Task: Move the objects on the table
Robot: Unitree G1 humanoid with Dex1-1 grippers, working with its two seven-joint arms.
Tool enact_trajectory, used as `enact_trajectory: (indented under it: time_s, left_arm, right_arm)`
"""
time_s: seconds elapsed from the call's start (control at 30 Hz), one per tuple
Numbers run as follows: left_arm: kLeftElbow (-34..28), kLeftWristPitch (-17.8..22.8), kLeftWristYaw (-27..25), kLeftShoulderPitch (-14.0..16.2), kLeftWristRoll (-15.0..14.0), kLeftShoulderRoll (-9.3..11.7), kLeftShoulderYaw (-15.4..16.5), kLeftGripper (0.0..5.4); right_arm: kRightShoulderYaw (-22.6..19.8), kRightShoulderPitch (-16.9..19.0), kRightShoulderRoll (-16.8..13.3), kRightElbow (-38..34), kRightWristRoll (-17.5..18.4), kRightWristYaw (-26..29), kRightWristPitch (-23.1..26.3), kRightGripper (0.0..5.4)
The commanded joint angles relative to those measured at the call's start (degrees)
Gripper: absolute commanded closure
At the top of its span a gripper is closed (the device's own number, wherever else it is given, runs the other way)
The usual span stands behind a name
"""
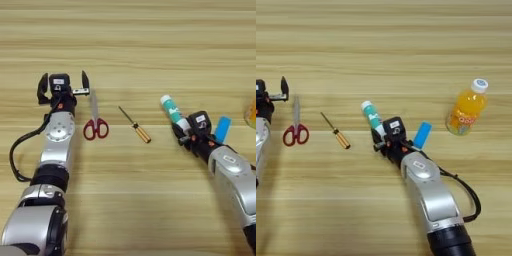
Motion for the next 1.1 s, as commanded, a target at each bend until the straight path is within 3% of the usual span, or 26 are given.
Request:
enact_trajectory:
  time_s: [0.03,0.23,0.67,1.1]
  left_arm:
    - [-0.6,1.0,-0.2,0.5,0.2,0.1,0.0,0.00]
    - [-0.9,1.2,-0.1,0.6,0.2,0.1,0.0,0.00]
    - [-1.1,1.4,0.1,0.6,0.3,-0.1,-0.1,0.00]
    - [-0.8,1.3,0.1,0.5,0.4,-0.1,-0.1,0.00]
  right_arm:
    - [0.1,-0.8,0.5,1.4,-0.2,0.4,-0.6,3.72]
    - [1.1,-0.6,0.9,2.5,-0.6,1.2,-0.9,3.72]
    - [1.1,1.0,0.2,-2.8,-2.5,1.1,-6.3,2.05]
    - [-4.5,0.3,-1.6,-7.3,-4.6,-3.2,-12.3,0.64]
